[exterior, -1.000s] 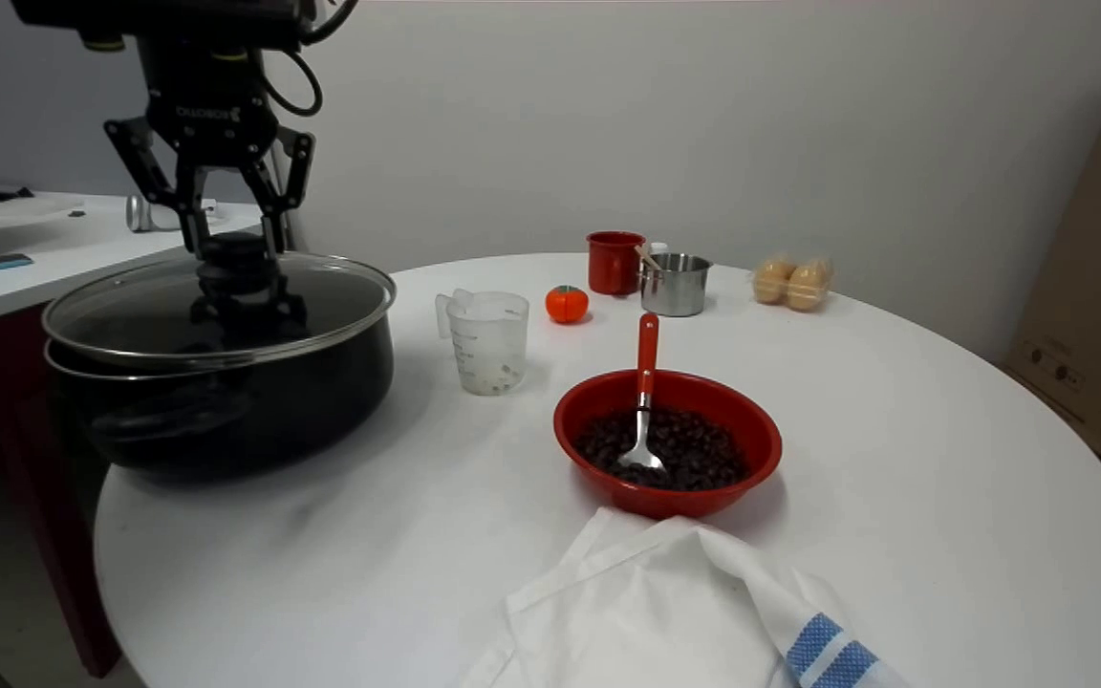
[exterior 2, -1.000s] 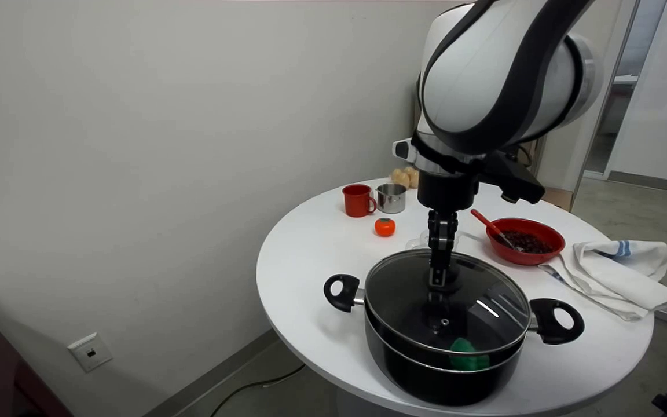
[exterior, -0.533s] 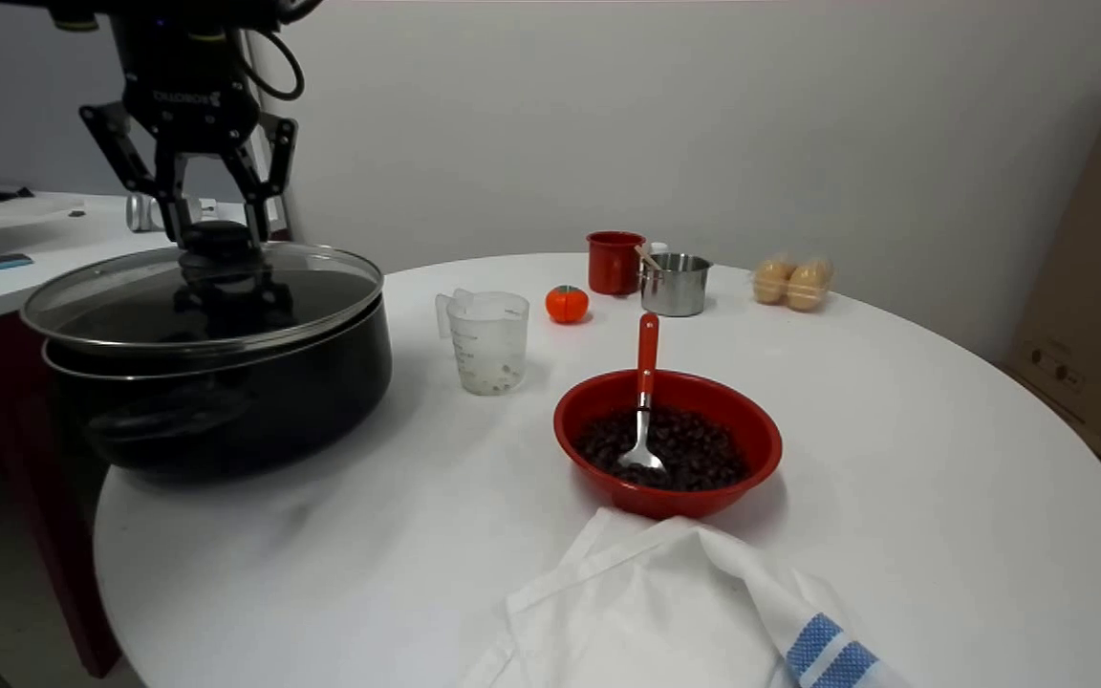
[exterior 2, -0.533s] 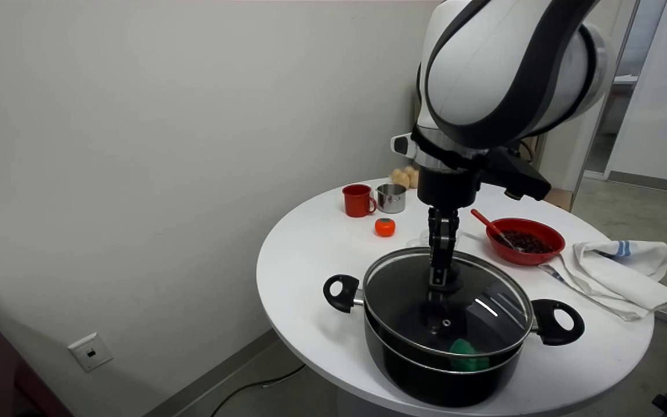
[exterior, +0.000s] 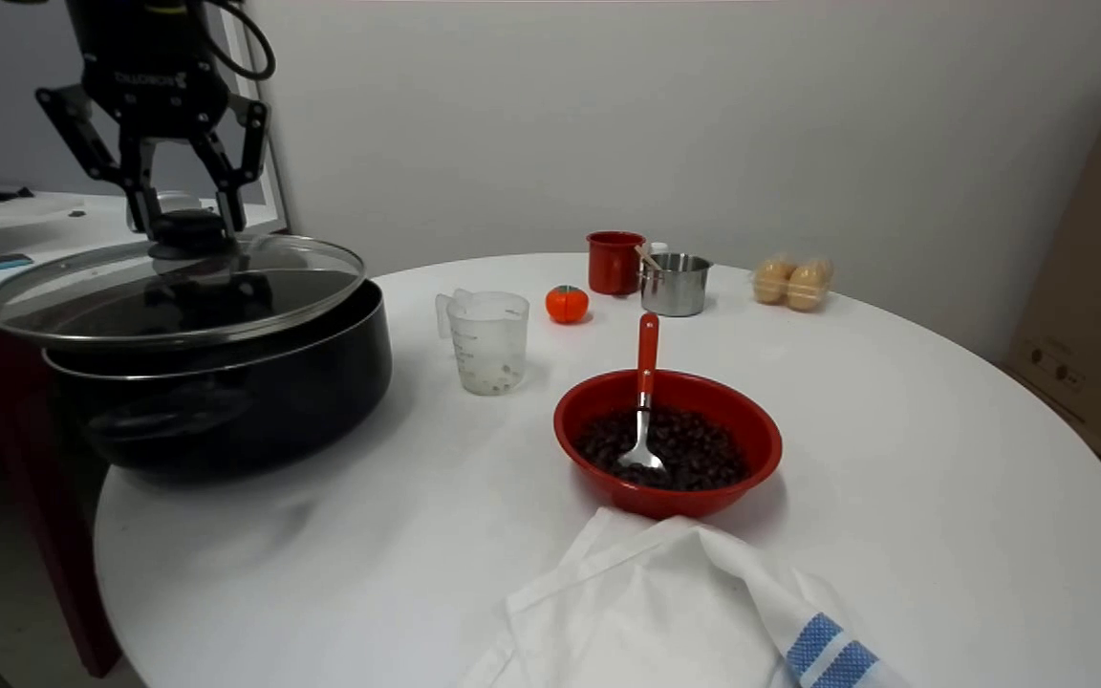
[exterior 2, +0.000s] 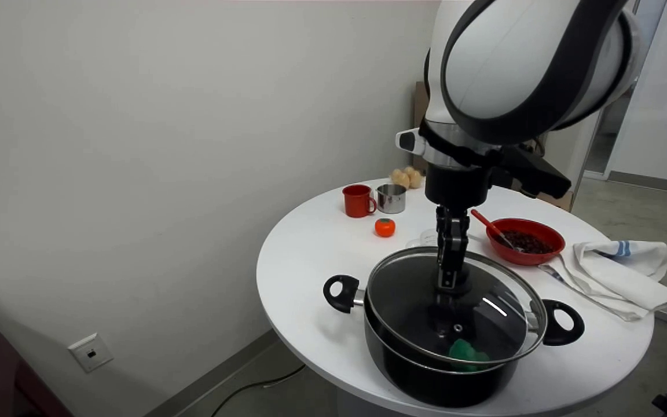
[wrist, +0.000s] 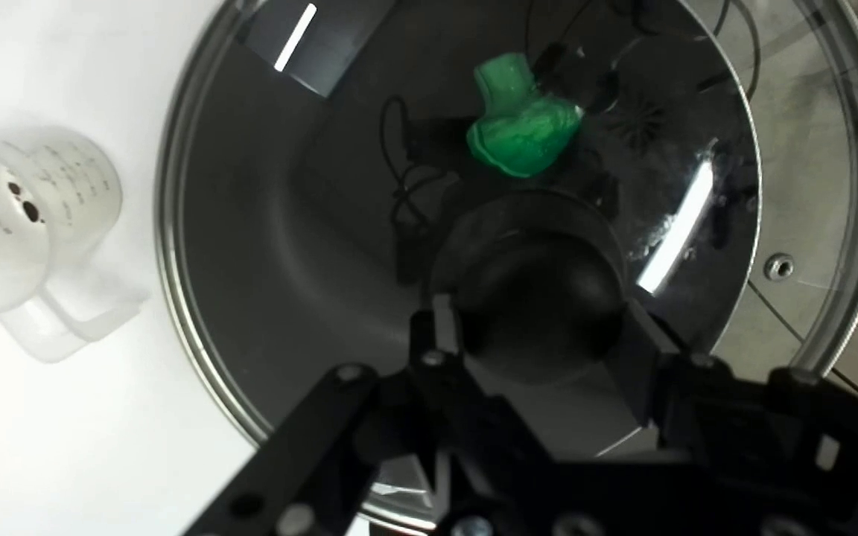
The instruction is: Pick the lid on the table and put it on the pot
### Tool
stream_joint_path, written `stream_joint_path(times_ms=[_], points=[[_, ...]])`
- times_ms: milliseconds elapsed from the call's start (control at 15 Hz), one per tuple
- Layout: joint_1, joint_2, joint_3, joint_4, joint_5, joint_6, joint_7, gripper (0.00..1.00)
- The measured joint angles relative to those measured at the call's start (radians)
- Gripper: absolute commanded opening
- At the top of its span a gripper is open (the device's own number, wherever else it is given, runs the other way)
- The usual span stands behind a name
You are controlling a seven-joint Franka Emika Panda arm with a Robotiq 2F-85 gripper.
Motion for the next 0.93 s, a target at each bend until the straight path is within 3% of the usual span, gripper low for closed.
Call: stream_joint_path(times_ms=[933], points=[[0.006, 0.022, -0.002, -0.013, -0.012, 0.095, 0.015, 0.25]])
